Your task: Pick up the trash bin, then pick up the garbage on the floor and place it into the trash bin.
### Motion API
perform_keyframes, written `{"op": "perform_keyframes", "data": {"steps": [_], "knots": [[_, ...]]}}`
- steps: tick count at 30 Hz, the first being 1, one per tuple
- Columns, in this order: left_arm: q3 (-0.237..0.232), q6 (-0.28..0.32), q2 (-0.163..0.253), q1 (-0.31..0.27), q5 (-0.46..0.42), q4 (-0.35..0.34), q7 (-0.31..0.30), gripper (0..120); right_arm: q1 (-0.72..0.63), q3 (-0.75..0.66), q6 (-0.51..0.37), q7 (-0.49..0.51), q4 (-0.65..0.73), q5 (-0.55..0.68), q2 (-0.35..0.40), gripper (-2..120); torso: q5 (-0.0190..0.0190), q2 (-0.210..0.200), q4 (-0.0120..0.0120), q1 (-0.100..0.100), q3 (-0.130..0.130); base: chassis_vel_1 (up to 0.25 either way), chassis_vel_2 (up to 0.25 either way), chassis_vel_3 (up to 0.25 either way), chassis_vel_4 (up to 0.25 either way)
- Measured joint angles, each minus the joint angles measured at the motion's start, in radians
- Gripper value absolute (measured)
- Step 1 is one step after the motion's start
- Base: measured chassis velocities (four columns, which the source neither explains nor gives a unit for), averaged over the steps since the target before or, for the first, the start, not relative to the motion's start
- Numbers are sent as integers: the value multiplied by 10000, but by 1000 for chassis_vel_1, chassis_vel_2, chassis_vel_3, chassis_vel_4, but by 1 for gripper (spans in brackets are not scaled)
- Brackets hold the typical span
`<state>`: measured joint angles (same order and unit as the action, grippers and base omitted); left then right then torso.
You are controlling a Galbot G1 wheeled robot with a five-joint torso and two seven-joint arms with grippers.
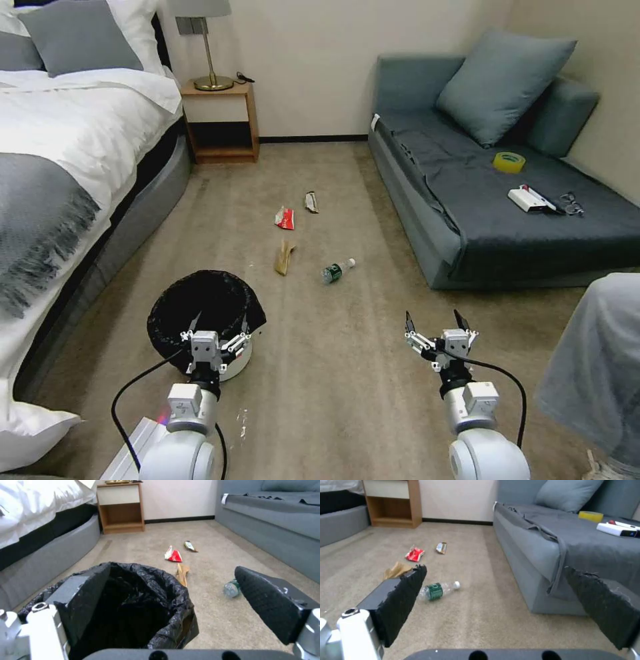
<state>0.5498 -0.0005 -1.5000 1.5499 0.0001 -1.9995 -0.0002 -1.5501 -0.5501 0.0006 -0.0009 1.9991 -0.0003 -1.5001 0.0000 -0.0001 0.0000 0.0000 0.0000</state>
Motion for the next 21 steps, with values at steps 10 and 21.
{"op": "perform_keyframes", "data": {"steps": [10,21], "knots": [[1,5,0,-1,-1,-6,1,100,0,0,-6,7,6,3,0,100,0,0,0,0,0,0,0,0,0],[1,6,0,0,-1,-6,1,100,0,0,-7,9,10,4,1,100,0,0,0,0,0,0,0,0,0]]}}
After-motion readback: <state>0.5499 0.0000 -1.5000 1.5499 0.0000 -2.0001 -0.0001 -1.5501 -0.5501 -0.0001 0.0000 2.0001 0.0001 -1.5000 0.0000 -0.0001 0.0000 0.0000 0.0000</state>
